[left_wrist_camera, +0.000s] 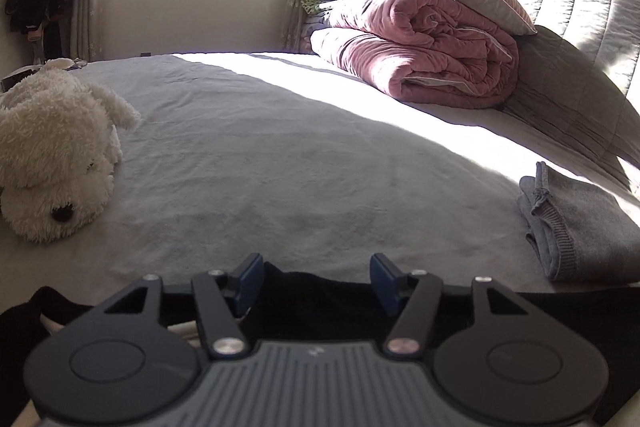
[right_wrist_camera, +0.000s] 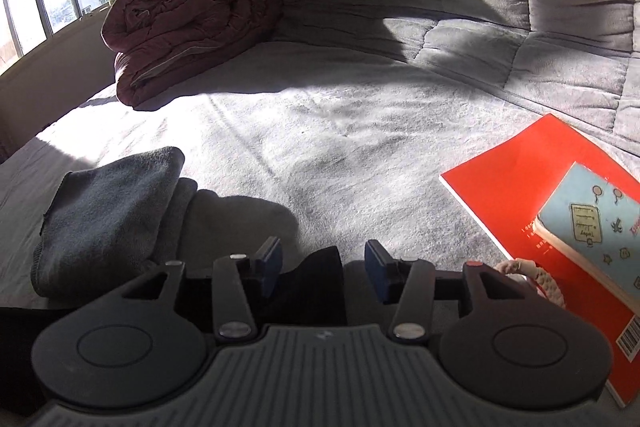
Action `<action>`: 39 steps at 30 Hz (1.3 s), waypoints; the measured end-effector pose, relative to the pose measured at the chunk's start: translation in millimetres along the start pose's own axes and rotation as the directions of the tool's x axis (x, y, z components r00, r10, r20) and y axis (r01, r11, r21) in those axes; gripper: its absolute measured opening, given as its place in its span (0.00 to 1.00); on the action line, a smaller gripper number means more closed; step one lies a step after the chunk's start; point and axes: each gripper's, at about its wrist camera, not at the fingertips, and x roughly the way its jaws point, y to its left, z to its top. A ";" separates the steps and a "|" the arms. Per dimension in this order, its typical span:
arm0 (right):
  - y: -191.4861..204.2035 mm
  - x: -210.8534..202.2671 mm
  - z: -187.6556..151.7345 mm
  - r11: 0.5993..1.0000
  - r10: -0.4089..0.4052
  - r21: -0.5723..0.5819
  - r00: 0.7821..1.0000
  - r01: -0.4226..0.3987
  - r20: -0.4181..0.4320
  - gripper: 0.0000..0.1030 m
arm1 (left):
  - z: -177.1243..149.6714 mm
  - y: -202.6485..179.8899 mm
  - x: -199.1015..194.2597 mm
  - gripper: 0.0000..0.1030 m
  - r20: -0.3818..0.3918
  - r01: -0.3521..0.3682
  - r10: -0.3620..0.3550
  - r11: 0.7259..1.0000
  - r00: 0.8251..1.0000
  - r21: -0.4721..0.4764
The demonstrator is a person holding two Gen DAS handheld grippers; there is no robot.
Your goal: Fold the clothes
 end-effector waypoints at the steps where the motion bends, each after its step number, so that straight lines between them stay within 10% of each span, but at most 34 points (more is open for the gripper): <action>1: -3.4 -6.1 0.7 1.000 0.005 0.009 1.000 -0.005 -0.004 0.48 | -0.4 -5.0 -5.4 0.59 -0.002 0.017 -0.017 1.000 1.000 0.008; 14: -34.2 -30.5 -46.9 0.868 0.308 0.420 0.950 -0.264 -0.041 0.48 | -33.4 -74.2 -46.6 0.57 -0.085 0.247 -0.236 0.957 0.968 0.151; 18: -32.2 -11.8 -54.8 0.861 0.278 0.447 0.961 -0.243 -0.013 0.42 | -51.0 -91.9 -45.5 0.53 -0.136 0.318 -0.296 0.929 0.945 0.190; 20: -36.9 -7.9 -51.6 0.860 0.216 0.467 0.976 -0.205 0.031 0.18 | -59.9 -100.7 -45.0 0.53 -0.162 0.354 -0.325 0.912 0.932 0.208; 25: -22.0 -2.7 -44.1 0.978 -0.007 0.209 0.999 -0.002 0.041 0.06 | -76.9 -114.5 -45.1 0.54 -0.190 0.413 -0.376 0.881 0.907 0.230; 28: -14.0 -4.5 -47.5 0.990 -0.020 0.137 0.998 0.012 0.058 0.11 | -75.7 -111.7 -50.0 0.54 -0.182 0.415 -0.382 0.886 0.906 0.208; 32: -6.2 -20.3 -48.4 0.995 -0.014 0.102 0.998 0.007 0.064 0.51 | -75.4 -102.0 -68.7 0.57 -0.156 0.396 -0.372 0.902 0.915 0.173; 39: 8.6 -53.2 -48.5 0.998 0.017 0.065 0.998 -0.021 0.061 0.52 | -87.5 -48.3 -115.3 0.66 -0.136 0.298 -0.286 0.952 0.948 0.073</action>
